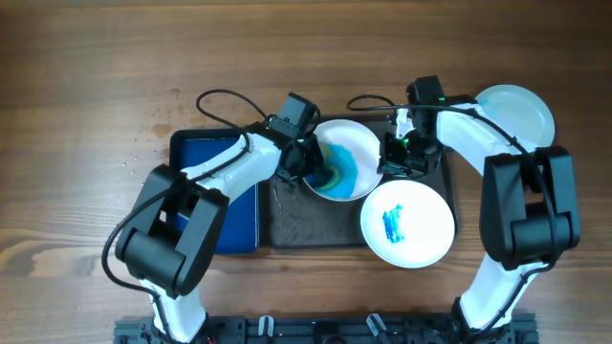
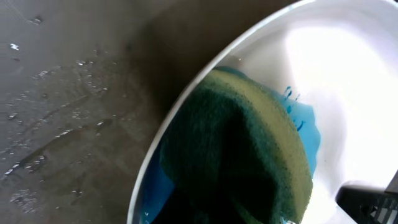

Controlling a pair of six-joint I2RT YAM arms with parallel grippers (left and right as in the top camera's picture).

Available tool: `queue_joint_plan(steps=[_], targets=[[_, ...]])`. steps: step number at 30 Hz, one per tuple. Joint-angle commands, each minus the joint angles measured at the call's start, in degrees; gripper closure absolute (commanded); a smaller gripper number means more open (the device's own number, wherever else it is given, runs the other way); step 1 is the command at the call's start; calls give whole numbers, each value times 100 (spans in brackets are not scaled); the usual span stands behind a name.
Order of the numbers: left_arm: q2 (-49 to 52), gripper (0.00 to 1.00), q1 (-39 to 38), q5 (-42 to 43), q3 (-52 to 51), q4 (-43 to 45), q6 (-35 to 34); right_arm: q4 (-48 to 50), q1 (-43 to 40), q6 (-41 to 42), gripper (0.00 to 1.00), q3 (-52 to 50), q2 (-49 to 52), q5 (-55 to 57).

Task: Clean dirty plates on tray and stack at the side
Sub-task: 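Scrub the plate with the sponge while the right gripper holds it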

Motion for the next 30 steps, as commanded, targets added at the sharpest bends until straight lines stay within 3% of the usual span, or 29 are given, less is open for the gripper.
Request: queue_joint_plan(steps=[1, 5, 9, 23, 30], targets=[[420, 96, 225, -767, -153, 33, 413, -70, -26, -98, 96, -70, 179, 302], [420, 96, 109, 538, 195, 673, 378, -72, -26, -96, 96, -70, 179, 302], [422, 96, -144, 907, 544, 887, 195, -70, -26, -96, 96, -70, 179, 304], [662, 96, -1086, 885, 588, 940, -975, -140, -26, -94, 96, -70, 179, 299], [894, 96, -848, 76, 588, 855, -922, -221, -26, -98, 96, -70, 179, 302]])
